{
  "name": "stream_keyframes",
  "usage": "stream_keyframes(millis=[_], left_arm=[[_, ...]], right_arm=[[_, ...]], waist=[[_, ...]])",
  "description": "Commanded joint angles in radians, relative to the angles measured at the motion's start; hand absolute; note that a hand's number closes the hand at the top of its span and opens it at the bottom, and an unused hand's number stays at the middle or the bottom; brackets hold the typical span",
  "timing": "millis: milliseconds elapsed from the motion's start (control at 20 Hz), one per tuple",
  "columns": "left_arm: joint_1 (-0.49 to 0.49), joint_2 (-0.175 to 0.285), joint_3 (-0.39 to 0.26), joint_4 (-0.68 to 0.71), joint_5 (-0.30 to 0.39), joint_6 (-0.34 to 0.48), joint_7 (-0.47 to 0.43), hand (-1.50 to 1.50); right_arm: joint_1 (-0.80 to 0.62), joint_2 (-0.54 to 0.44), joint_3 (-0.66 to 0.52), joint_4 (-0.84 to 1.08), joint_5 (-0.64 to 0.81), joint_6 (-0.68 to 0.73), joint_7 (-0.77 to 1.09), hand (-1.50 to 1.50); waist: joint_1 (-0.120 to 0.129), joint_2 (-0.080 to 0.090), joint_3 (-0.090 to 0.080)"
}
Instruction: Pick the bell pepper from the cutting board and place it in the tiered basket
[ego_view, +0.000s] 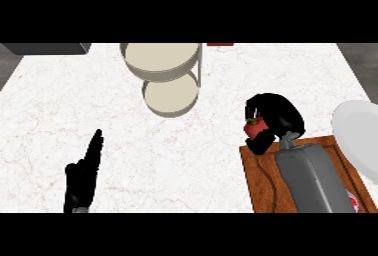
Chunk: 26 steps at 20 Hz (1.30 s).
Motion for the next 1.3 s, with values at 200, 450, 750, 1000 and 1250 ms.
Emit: stream_keyframes(millis=[200,450,750,1000,1250], left_arm=[[0.039,0.000,-0.007,-0.006,-0.003,-0.005,0.009,0.00],[0.020,-0.044,-0.017,0.027,-0.018,0.024,-0.013,0.00],[-0.010,-0.016,-0.008,0.016,-0.027,-0.007,0.029,0.00],[-0.005,-0.032,-0.017,-0.020,-0.036,0.000,0.047,0.00],[-0.009,-0.008,0.016,0.020,-0.003,-0.048,0.035,0.00]], right_arm=[[-0.093,0.084,-0.145,-0.418,-0.194,0.032,0.249,1.50],[-0.255,0.051,-0.121,-0.631,-0.192,0.180,0.412,1.50],[-0.461,0.039,-0.148,-0.592,-0.216,0.254,0.567,1.50],[-0.560,0.070,-0.126,-0.411,-0.172,0.137,0.568,1.50],[-0.606,0.033,-0.187,-0.243,-0.163,0.050,0.496,1.50]], waist=[[-0.012,-0.004,-0.002],[0.000,0.003,-0.003],[0.017,0.009,-0.002],[0.023,0.011,-0.001],[0.025,0.013,-0.001]])
